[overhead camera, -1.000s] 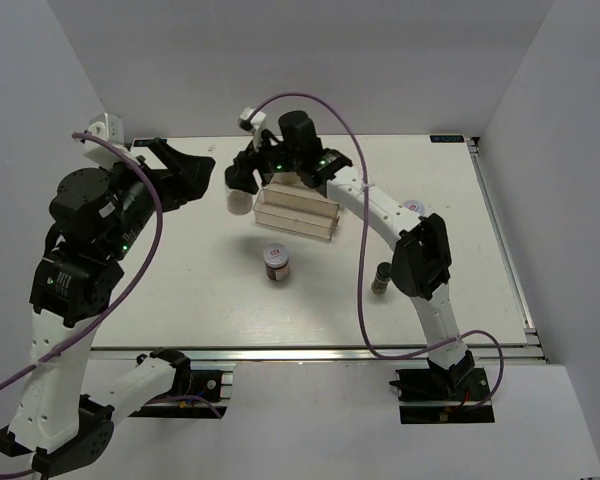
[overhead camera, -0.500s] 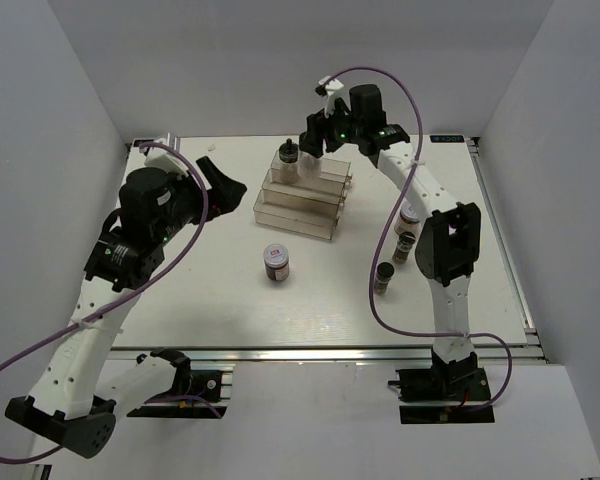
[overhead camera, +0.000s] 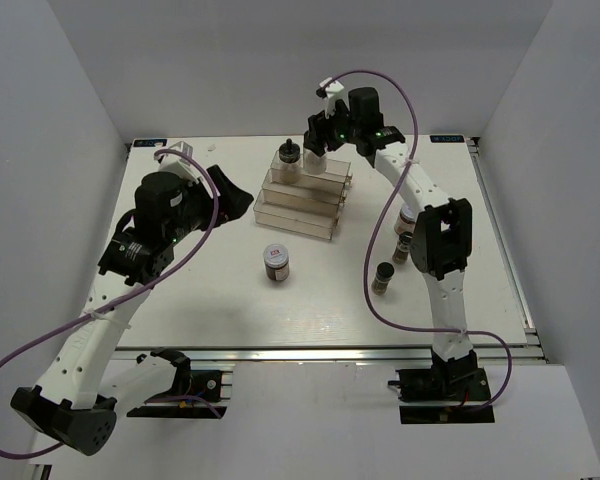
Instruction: Organize the condiment bottles
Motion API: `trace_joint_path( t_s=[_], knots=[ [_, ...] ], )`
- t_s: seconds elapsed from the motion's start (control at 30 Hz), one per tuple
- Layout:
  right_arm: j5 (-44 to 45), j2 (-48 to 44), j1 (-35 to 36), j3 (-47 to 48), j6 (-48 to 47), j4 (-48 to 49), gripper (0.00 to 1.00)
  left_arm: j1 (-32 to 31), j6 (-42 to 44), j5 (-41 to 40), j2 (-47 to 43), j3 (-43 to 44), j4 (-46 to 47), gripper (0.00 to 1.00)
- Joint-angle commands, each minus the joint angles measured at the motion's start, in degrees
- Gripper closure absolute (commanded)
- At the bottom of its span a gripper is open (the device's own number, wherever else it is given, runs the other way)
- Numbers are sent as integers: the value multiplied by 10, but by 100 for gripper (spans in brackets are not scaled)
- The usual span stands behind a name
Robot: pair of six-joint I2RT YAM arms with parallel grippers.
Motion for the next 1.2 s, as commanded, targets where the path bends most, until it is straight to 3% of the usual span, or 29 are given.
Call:
trace_joint_path(
  t_s=[0.0, 1.03, 1.07, 1.17],
  knots=[
    [16, 10, -8, 34, -4, 64, 100, 0, -5, 3, -14, -11, 5, 2],
    [41, 61, -18, -30, -20, 145, 100, 0, -7, 22, 3, -46, 8, 2],
    [40, 60, -19, -38, -22, 147, 98, 0, -7, 24, 7, -47, 8, 2],
    [38, 61, -18, -51, -28, 150, 78, 0, -3, 28, 13, -54, 1, 2]
  ],
)
